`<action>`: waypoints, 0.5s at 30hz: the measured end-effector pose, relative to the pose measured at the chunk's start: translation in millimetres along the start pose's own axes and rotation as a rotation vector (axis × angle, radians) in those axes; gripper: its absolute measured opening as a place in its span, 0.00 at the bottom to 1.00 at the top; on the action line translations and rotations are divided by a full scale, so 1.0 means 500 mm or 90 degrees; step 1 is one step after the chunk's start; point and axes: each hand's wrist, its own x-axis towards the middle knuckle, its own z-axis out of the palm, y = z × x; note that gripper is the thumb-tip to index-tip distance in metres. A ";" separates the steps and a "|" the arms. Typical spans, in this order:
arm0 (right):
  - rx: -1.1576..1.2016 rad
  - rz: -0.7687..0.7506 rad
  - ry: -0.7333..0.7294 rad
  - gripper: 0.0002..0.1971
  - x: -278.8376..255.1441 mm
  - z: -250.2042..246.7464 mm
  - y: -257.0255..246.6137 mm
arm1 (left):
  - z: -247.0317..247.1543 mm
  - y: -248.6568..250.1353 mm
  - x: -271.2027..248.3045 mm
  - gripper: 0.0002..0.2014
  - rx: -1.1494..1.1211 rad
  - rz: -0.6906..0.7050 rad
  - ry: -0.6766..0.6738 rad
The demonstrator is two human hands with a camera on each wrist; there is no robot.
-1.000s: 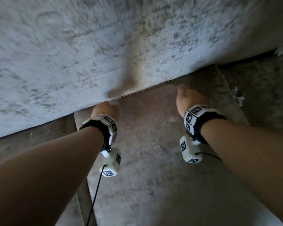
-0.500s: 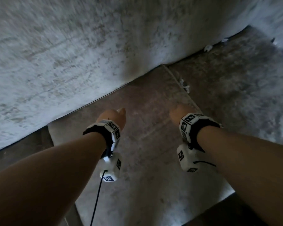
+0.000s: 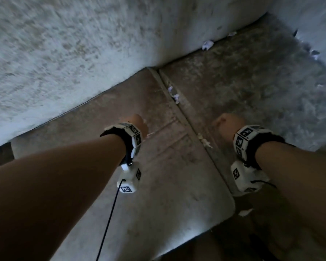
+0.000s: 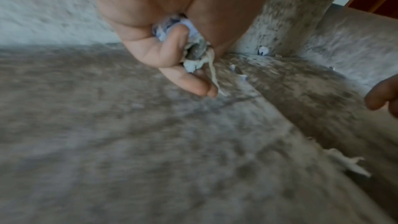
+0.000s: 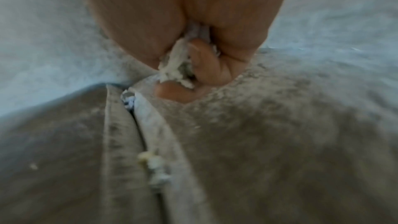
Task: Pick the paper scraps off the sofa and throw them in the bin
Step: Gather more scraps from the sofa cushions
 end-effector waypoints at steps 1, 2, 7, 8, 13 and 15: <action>0.031 -0.006 0.009 0.12 0.003 -0.005 0.017 | 0.012 0.017 0.001 0.14 0.016 0.037 -0.028; 0.030 -0.030 0.015 0.11 0.005 -0.011 0.032 | 0.022 0.040 -0.007 0.13 0.053 0.063 -0.043; -0.039 -0.175 -0.081 0.12 0.007 -0.014 0.051 | 0.057 0.146 -0.030 0.29 0.138 0.133 0.038; -0.067 -0.210 -0.087 0.13 0.012 -0.013 0.052 | 0.055 0.166 -0.037 0.31 0.198 0.139 0.052; -0.307 -0.384 -0.129 0.33 0.035 0.008 0.040 | 0.048 0.222 -0.028 0.22 0.333 0.192 0.087; -0.357 -0.417 -0.140 0.33 0.042 0.018 0.031 | 0.060 0.235 -0.011 0.18 0.383 0.204 0.083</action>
